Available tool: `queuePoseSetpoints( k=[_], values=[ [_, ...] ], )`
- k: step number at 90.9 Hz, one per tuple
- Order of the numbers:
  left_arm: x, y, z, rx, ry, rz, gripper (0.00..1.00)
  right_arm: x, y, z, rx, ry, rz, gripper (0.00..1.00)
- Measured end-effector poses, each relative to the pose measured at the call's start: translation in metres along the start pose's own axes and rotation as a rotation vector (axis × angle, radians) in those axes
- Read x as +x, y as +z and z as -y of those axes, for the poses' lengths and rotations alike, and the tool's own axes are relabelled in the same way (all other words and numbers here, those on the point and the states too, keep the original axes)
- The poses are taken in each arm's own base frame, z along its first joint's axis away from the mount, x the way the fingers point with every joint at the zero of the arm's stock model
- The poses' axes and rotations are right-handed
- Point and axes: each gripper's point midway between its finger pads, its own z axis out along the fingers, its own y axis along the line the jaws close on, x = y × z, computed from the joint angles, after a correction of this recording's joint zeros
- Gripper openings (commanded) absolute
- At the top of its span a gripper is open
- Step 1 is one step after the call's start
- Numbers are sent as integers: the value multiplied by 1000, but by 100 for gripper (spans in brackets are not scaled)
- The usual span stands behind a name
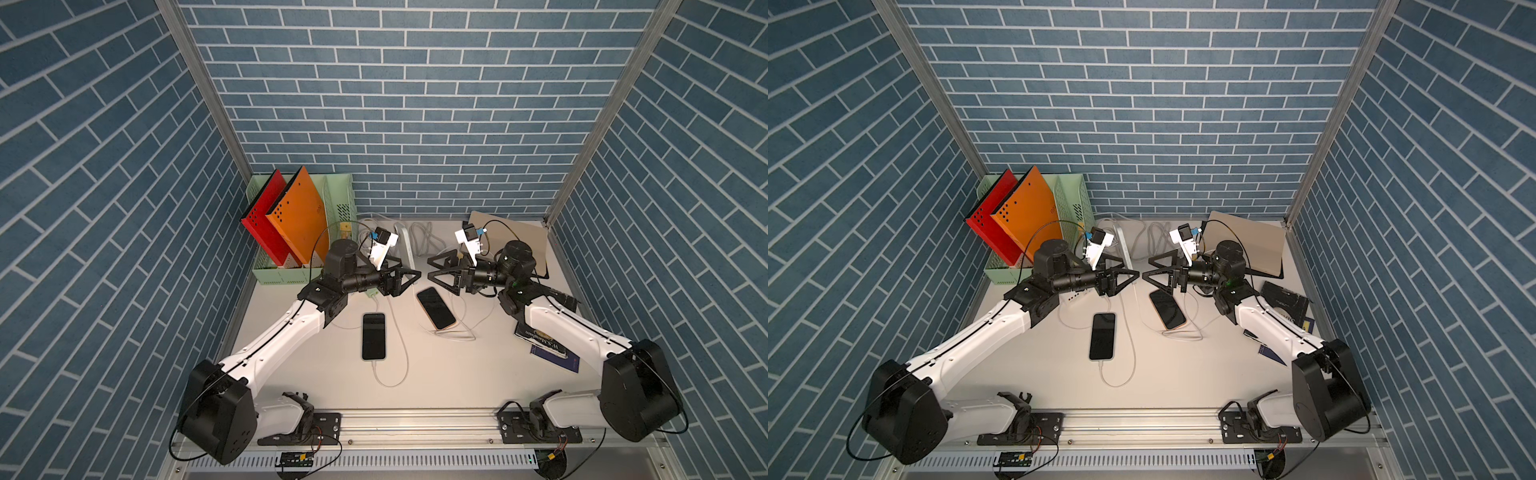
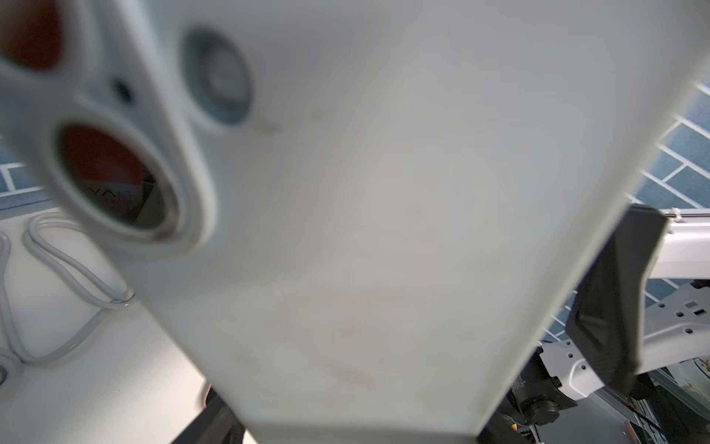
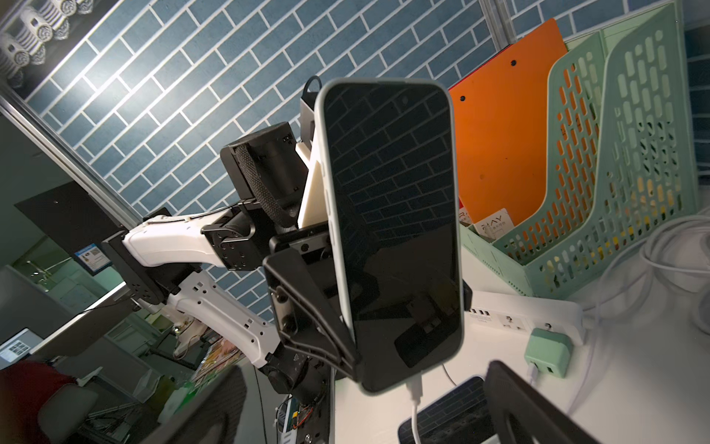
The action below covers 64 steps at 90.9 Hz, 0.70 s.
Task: Unplug the charging cable from the phone
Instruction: Pick up the phone at the center of the board, then remove the charging cable from the phone.
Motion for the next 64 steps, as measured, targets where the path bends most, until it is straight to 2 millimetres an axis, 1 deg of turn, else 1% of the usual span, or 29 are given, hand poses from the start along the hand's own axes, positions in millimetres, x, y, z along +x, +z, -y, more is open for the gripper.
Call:
queuePoseSetpoints(
  k=[9, 18, 27, 42, 47, 56, 64],
  values=[
    [-3, -2, -1, -7, 1, 6, 0, 10, -2, 9, 54, -9, -13, 100],
    [-7, -3, 0, -8, 6, 14, 0, 24, 0, 21, 100, 12, -38, 99],
    [-10, -3, 0, -9, 9, 19, 0, 36, 4, 27, 123, 23, -64, 98],
    [-10, -4, -1, -13, 8, 19, 0, 53, 14, 32, 121, 35, -105, 79],
    [-10, -4, -1, -13, 7, 18, 0, 59, 19, 33, 114, 39, -120, 68],
    [-10, -4, -1, -14, 7, 18, 0, 71, 27, 32, 100, 47, -148, 54],
    [-10, -4, -1, -15, 7, 19, 0, 78, 33, 32, 91, 53, -164, 47]
  ],
)
